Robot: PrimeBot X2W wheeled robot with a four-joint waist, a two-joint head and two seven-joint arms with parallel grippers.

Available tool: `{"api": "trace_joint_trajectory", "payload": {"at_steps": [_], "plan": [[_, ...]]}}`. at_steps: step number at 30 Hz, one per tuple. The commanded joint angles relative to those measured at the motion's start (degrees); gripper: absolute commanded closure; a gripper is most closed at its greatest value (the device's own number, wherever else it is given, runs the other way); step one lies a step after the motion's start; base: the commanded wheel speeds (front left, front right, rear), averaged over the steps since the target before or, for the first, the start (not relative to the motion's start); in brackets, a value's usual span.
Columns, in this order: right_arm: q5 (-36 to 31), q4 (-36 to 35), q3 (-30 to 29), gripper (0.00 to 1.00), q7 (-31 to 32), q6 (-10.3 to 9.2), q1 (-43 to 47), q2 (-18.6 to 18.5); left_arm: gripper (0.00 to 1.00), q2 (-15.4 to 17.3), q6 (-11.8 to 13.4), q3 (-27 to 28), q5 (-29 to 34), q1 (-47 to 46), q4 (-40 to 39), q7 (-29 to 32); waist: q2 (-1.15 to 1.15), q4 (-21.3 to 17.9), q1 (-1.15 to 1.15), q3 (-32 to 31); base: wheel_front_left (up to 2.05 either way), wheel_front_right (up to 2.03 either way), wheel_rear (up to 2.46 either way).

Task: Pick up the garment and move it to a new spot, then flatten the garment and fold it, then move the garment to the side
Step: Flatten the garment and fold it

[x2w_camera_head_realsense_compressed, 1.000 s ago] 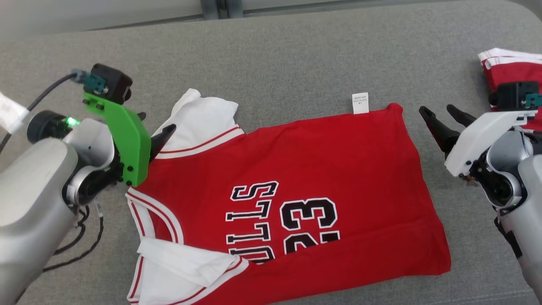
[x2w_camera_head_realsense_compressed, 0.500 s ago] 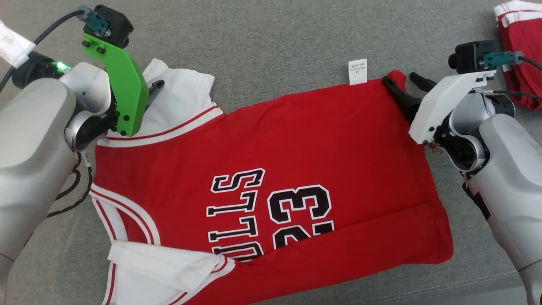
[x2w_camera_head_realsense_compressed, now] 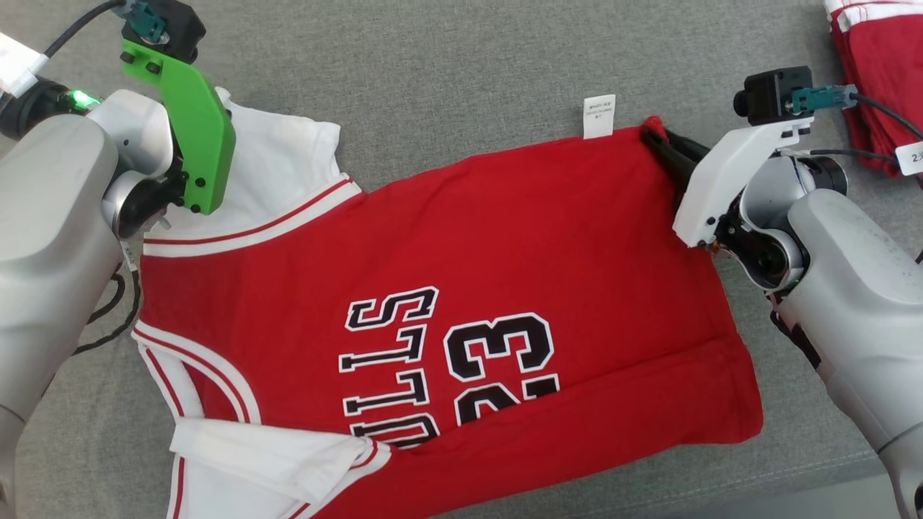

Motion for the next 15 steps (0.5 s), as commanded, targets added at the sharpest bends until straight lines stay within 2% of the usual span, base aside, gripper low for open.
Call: {"api": "trace_joint_trajectory", "payload": {"at_steps": [1, 15], "plan": [[0.67, 0.79, 0.98, 1.00, -0.27, 0.00, 0.79, -0.27, 1.00, -0.25, -0.13, -0.14, -0.43, -0.58, 0.44, -0.49, 0.00, 0.64, -0.01, -0.88, 0.00, 0.00, 0.00], [3.04, 3.54, 3.50, 1.00, -9.01, -0.01, 0.25, -2.84, 1.00, 1.22, -0.16, 0.48, -5.50, 2.16, 1.55, -5.22, 0.00, 1.89, -0.01, -5.21, 0.00, 0.00, 0.00]]}}
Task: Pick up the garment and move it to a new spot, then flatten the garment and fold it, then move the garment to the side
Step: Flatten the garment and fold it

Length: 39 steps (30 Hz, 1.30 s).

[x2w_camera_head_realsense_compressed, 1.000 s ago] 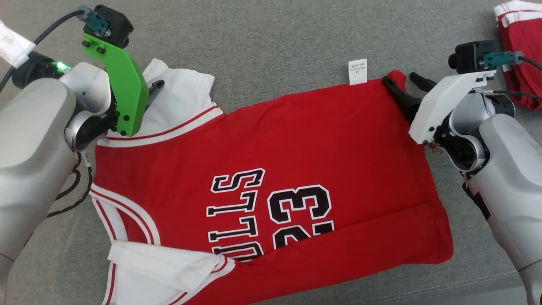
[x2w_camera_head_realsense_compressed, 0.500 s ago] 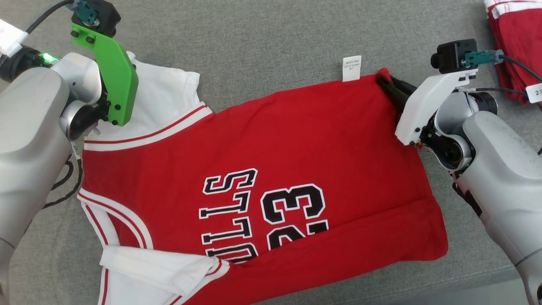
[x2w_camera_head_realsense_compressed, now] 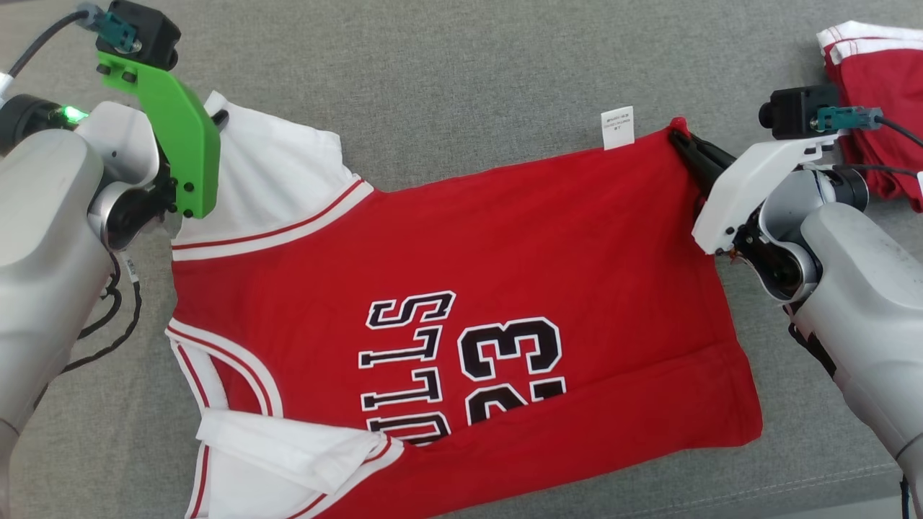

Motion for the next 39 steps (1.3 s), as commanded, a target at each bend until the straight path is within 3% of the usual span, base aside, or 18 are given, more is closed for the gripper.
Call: {"api": "trace_joint_trajectory", "payload": {"at_steps": [1, 14, 25, 33, 39], "plan": [[0.78, 0.50, 0.19, 1.00, -0.92, -0.02, 0.40, -0.53, 1.00, 0.84, -0.15, 0.02, -0.76, 1.14, 0.20, -0.43, 0.00, 0.25, 0.00, -1.12, 0.00, 0.00, 0.00], [3.44, 1.76, 3.96, 1.00, -2.91, -0.04, 1.74, -2.45, 1.00, 1.60, -0.08, -1.01, -6.50, 4.23, -2.11, -2.61, 0.00, 1.47, 0.00, -6.53, 0.00, 0.00, 0.00], [5.96, -1.24, 9.79, 1.00, -3.92, -0.04, 5.97, -6.71, 1.00, 9.48, -0.08, -3.47, -18.69, 10.28, -17.93, 3.51, 0.00, 2.37, 0.00, -12.95, 0.00, 0.00, 0.00], [4.93, -2.78, 13.91, 1.00, -9.40, -0.04, 7.38, -9.68, 1.00, 15.63, -0.08, -4.91, -23.60, 14.30, -27.70, 6.38, 0.00, 3.33, 0.00, -14.83, 0.00, 0.00, 0.00], [8.53, -4.93, 18.10, 1.00, -4.78, -0.04, 7.19, -11.99, 1.00, 18.49, -0.08, -6.44, -25.37, 16.37, -31.79, 9.05, 0.00, 3.91, 0.00, -15.68, 0.00, 0.00, 0.00]]}}
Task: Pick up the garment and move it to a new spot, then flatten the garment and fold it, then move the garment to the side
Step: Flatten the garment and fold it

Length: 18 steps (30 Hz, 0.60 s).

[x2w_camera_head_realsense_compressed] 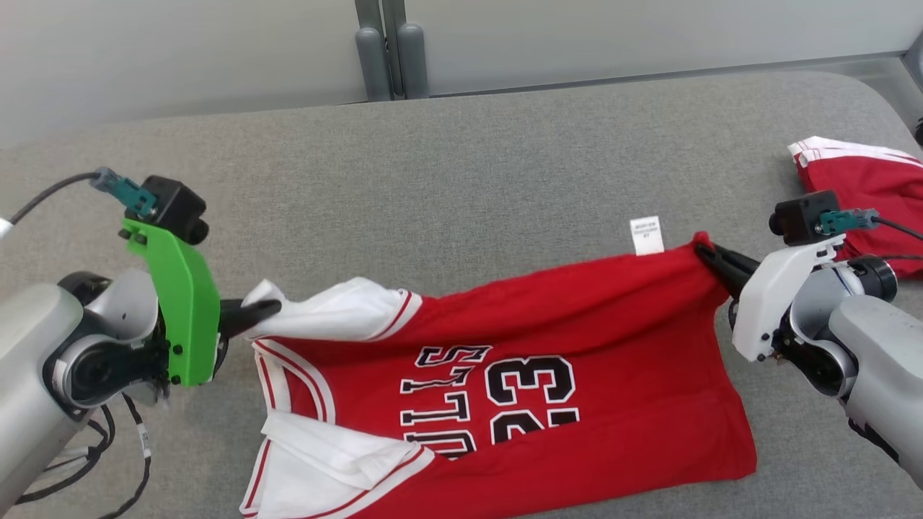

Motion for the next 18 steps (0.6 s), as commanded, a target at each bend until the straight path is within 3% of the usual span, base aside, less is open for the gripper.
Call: {"api": "trace_joint_trajectory", "payload": {"at_steps": [1, 10, 18], "plan": [[1.14, -0.92, 1.12, 1.00, 1.92, -0.06, -0.26, -0.93, 1.00, 0.58, 0.02, -0.52, -0.85, 1.41, -0.68, 0.92, 0.00, 0.16, 0.00, -0.51, 0.00, 0.00, 0.00], [6.16, -10.59, 10.54, 1.00, 12.26, -0.06, -3.82, -7.65, 1.00, 1.89, 0.89, -2.47, -3.84, 3.42, -4.70, 5.96, 0.00, 0.43, 0.00, -0.97, 0.00, 0.00, 0.00], [6.82, -12.14, 17.77, 1.00, 15.25, -0.06, -6.48, -10.63, 1.00, 2.96, 2.01, -4.50, -5.66, 5.14, -6.49, 10.28, 0.00, 0.45, 0.00, -0.93, 0.00, 0.00, 0.00]]}}
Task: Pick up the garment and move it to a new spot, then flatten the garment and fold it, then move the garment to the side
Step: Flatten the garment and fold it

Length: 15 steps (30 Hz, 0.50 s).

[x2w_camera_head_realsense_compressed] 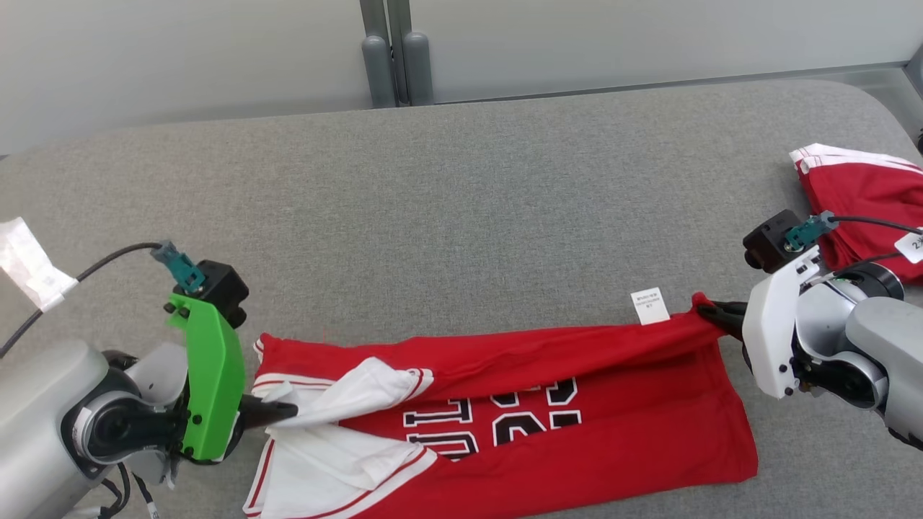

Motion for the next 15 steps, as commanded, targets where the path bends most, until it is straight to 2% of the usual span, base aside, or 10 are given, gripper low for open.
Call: {"api": "trace_joint_trajectory", "payload": {"at_steps": [1, 6, 15], "plan": [[-0.24, 0.25, 0.85, 1.00, -0.01, -0.06, -0.64, -0.15, 1.00, 0.41, 0.27, -0.25, -0.61, 1.17, -0.18, 0.59, 0.00, 0.01, 0.00, -0.04, 0.00, 0.00, 0.00], [-0.62, 1.39, 2.70, 1.00, 0.32, -0.06, -1.26, 0.57, 1.00, -0.20, 0.75, -1.24, -1.55, 2.56, -0.41, 2.37, 0.00, 0.09, 0.00, 0.08, 0.00, 0.00, 0.00], [-0.77, 1.42, 3.54, 1.00, 5.30, -0.06, -0.11, 1.26, 1.00, -2.78, 1.11, -2.47, -1.92, 4.82, 2.63, 3.71, 0.00, 0.08, 0.00, 0.55, 0.00, 0.00, 0.00]]}}
